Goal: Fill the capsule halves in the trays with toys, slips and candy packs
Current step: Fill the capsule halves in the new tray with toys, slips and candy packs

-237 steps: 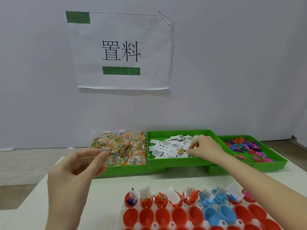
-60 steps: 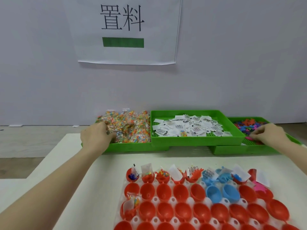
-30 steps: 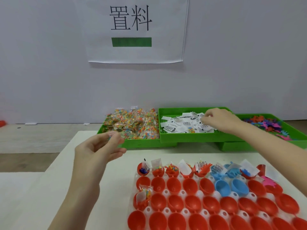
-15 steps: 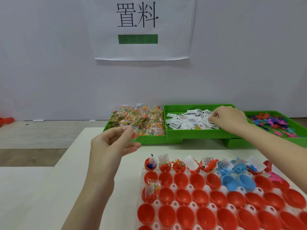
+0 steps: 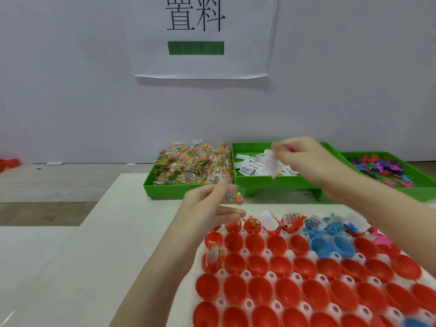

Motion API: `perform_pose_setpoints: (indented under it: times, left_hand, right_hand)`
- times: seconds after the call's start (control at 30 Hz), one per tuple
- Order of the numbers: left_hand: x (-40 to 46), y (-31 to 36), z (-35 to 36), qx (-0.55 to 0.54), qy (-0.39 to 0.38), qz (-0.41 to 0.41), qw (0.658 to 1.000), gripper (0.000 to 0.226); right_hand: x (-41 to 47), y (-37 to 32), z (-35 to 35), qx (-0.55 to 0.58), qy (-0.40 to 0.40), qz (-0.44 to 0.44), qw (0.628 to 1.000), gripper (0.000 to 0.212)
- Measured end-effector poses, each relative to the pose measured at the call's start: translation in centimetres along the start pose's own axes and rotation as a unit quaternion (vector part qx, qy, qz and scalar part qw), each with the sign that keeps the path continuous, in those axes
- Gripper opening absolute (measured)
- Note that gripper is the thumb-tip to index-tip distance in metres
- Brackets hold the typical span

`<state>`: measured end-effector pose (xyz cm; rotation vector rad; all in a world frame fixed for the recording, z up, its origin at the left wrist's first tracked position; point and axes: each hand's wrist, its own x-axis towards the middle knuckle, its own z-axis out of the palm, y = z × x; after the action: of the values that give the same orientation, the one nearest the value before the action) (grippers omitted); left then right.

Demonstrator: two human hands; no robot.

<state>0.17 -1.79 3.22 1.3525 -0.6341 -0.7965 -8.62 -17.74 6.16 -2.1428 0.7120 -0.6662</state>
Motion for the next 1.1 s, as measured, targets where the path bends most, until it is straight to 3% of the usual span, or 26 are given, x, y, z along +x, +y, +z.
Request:
perform_pose_setpoints:
  times: [0.13, 0.23, 0.33, 0.43, 0.47, 0.57, 0.87, 0.97, 1.1]
  left_hand:
    - [-0.6, 0.4, 1.1, 0.009, -0.058, -0.002, 0.998, 0.042]
    - [-1.1, 0.6, 1.5, 0.054, -0.061, 0.063, 0.995, 0.019]
    - [-1.0, 0.5, 1.4, 0.070, -0.045, 0.095, 0.992, 0.013]
    - [-0.8, 0.6, 1.1, 0.083, -0.035, 0.121, 0.989, 0.012]
    - [-0.8, 0.6, 0.8, 0.094, -0.035, 0.130, 0.986, 0.012]
    - [-0.8, 0.7, 0.4, 0.121, -0.066, 0.136, 0.981, 0.012]
    - [-0.7, 1.0, -0.2, 0.127, -0.080, 0.135, 0.979, 0.011]
    - [-0.7, 1.1, -0.4, 0.129, -0.083, 0.137, 0.979, 0.022]
    - [-0.7, 1.1, -0.5, 0.133, -0.086, 0.139, 0.978, 0.015]
  right_hand:
    - [-2.9, -1.7, 2.8, 0.050, -0.062, -0.034, 0.996, 0.042]
    - [-3.5, -1.6, 3.5, 0.060, -0.030, -0.036, 0.997, 0.047]
    - [-3.9, -1.6, 3.7, 0.082, -0.006, -0.052, 0.995, 0.044]
    - [-4.2, -1.5, 3.0, 0.148, -0.037, -0.051, 0.987, 0.052]
    - [-4.2, -1.5, 2.6, 0.152, -0.051, -0.053, 0.986, 0.048]
    - [-4.1, -1.9, 1.8, 0.127, -0.082, -0.070, 0.986, 0.011]
    - [-3.6, -1.6, 1.1, 0.149, -0.110, -0.038, 0.982, 0.014]
    - [-3.6, -1.6, 0.9, 0.171, -0.119, -0.012, 0.978, 0.011]
    - [-3.5, -1.5, 1.1, 0.197, -0.059, 0.011, 0.979, 0.011]
